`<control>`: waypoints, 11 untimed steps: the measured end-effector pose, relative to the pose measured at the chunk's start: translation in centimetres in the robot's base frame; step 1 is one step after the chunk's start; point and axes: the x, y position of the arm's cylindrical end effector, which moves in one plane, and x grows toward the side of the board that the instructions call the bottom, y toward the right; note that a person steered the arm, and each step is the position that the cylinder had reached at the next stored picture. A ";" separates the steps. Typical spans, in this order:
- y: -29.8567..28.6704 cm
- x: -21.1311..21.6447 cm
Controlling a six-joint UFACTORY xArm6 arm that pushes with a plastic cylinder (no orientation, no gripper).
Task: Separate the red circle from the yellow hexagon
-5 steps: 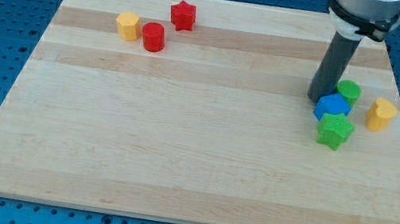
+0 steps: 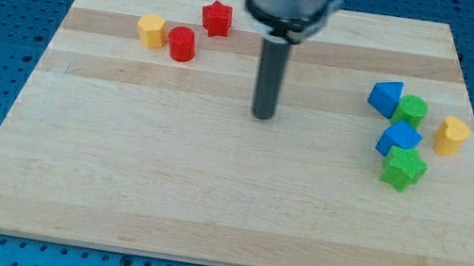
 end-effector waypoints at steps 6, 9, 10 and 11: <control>-17.7 -16.5; -17.2 -11.3; -16.0 -10.1; -11.7 -10.1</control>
